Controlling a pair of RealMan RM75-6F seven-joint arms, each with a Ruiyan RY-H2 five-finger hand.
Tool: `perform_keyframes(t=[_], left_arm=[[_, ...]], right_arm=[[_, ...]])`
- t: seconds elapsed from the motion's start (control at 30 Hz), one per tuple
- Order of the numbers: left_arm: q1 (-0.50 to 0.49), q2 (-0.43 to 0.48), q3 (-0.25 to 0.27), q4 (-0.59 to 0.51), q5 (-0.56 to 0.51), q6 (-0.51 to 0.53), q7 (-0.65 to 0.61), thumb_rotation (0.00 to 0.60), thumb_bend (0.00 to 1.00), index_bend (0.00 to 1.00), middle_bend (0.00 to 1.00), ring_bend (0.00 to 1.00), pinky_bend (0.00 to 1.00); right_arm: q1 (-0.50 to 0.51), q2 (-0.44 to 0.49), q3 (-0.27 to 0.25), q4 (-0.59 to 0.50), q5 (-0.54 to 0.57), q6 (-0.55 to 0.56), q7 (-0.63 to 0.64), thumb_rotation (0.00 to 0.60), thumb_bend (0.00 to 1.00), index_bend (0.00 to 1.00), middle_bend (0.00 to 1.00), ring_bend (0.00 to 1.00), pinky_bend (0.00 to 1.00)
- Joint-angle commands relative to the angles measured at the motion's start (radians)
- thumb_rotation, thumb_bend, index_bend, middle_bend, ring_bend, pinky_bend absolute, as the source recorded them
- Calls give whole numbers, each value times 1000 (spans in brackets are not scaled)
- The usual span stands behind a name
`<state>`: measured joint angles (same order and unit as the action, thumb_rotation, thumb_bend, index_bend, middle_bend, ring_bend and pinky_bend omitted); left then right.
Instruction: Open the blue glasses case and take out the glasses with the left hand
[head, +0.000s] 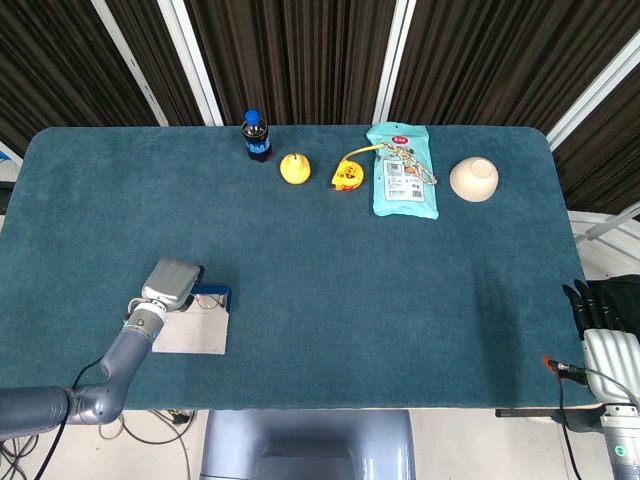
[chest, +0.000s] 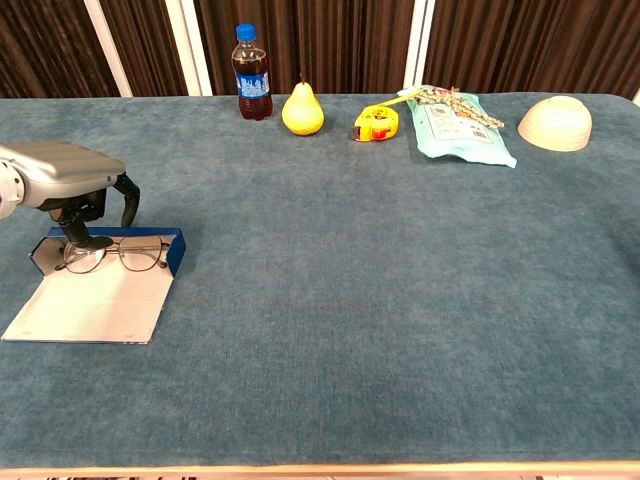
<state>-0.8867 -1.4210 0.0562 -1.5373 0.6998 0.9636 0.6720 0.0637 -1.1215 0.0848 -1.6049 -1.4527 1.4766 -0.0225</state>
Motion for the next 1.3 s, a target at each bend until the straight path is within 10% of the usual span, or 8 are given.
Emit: perform_keyframes(t=[0.03,0.93,1.3], left_arm=[[2,-2,-4,2,-4,-4,2,600,327,463,959,852,949],[27,-10,-67,2,-4,39,-19,600,424,553,983,872,958],[84,-116,-46,151,208,216,-31,600,424,562,988,877,959]], right_arm=[[0,0,0,0,0,0,0,600,173,0,0,0,215],[-1,1,1,-3,-2,3,1,600,174,0,0,0,214],[-1,2,1,-2,-2,4,2,600,174,0,0,0,215]])
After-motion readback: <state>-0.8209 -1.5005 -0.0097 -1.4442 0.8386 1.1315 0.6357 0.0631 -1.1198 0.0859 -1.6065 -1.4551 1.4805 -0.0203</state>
